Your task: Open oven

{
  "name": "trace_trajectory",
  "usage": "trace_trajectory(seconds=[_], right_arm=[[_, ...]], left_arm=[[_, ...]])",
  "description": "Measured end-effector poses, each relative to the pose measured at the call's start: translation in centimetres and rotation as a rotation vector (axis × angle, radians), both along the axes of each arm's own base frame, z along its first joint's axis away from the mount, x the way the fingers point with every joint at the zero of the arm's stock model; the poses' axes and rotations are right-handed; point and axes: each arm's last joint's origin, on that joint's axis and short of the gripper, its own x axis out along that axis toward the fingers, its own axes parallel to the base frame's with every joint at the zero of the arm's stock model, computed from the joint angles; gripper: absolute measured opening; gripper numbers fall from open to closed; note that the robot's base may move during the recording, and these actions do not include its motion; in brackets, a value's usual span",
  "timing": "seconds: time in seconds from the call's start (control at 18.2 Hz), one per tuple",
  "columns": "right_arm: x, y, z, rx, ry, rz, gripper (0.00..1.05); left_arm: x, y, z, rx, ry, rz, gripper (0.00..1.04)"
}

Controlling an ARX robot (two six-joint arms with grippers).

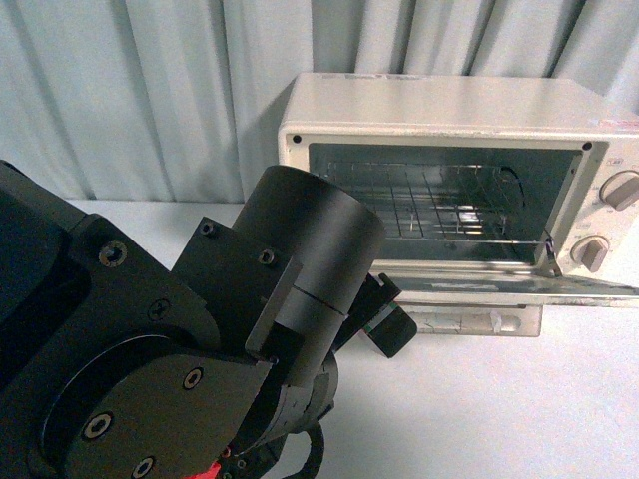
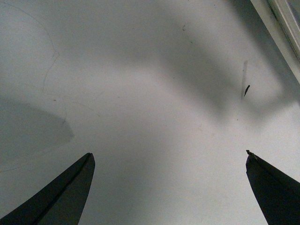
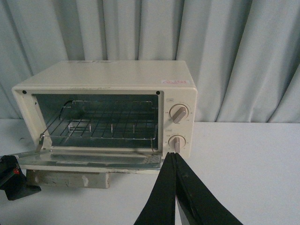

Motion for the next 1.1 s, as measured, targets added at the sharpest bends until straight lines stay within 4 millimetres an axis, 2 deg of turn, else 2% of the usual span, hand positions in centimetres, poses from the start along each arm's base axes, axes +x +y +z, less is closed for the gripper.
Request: trace_trajectory(seconds=[0.16, 0.22, 0.55, 0.77, 0.82, 0.93, 1.1], right_arm=[[-0.9, 0.0, -0.7, 0.000, 0.053, -0.001, 0.02], [-1.2, 0.0, -0.2, 0.000, -0.008, -0.002, 0.02], [-1.2, 0.0, -0.3, 0.000, 0.009, -0.003, 0.03], [-1.2, 0.0, -0.3, 0.000, 0.009, -0.003, 0.83], [-1.2, 0.0, -0.3, 0.000, 0.008, -0.003, 0.92], [-1.2, 0.0, -0.3, 0.001, 0.008, -0.003, 1.00], [-1.2, 0.0, -0.3, 0.001, 0.009, -0.003, 0.97]], left_arm=[[0.0, 0.0, 0.0, -0.001, 0.000, -0.002, 0.98], [0.0, 0.0, 0.0, 0.000, 0.000, 0.000, 0.98], [0.0, 0.0, 0.0, 0.000, 0.000, -0.001, 0.98], [0.0, 0.0, 0.0, 0.000, 0.000, -0.001, 0.98], [0.0, 0.0, 0.0, 0.000, -0.002, -0.001, 0.98], [-0.2, 0.2, -0.2, -0.011, -0.022, -0.001, 0.98], [-1.1, 0.9, -0.9, -0.013, -0.031, -0.006, 0.98]])
